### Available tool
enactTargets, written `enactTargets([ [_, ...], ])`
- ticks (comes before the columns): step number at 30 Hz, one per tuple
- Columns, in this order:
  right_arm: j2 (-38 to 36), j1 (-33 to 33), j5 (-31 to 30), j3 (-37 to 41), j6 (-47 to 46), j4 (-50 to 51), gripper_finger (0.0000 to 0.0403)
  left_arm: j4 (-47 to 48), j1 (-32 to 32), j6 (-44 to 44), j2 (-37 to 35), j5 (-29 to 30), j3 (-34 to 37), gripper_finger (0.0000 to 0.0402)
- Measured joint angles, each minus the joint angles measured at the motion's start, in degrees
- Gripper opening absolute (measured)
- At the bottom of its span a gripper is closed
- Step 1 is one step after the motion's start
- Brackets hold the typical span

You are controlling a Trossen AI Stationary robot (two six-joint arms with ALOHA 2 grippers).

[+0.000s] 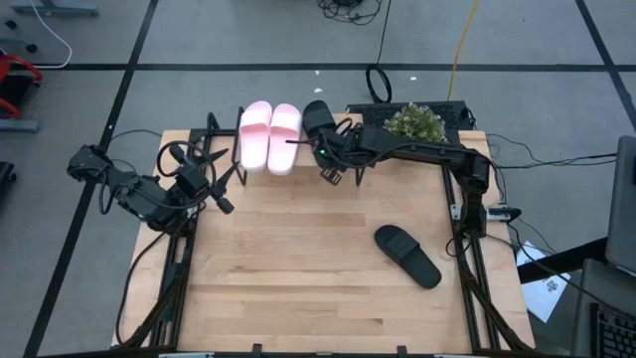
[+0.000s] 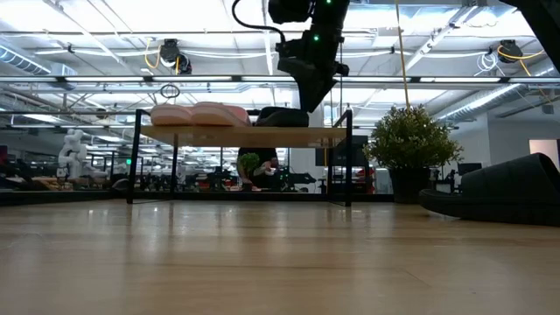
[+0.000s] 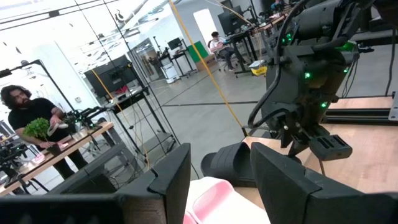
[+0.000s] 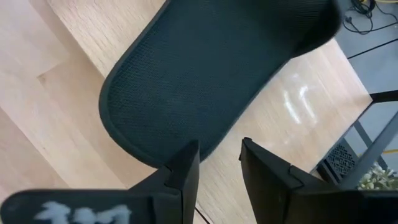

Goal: Pick and place slides into the shelf
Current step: Put the left black slide on the shelf

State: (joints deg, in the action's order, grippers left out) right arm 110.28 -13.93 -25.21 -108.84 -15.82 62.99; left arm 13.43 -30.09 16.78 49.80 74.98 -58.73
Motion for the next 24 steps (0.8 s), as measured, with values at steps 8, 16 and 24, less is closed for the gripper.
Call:
enactTargets([
  [8,-4.15,-0.43,0.0,0.0,-1.5,-0.91,0.0109,-0.11,0.0,-0.55,0.0,0.0,-0.01,0.0175],
  [16,-5.27,-2.13,4.72,1.21,-2.11,-0.16,0.0109,-0.21,0.02,-0.79,0.0,-0.01,-0.01,0.0175],
  [24,-5.24,-3.82,7.37,7.4,-2.18,-3.32,0.0109,-0.22,0.01,-0.83,0.01,0.0,-0.01,0.0175],
])
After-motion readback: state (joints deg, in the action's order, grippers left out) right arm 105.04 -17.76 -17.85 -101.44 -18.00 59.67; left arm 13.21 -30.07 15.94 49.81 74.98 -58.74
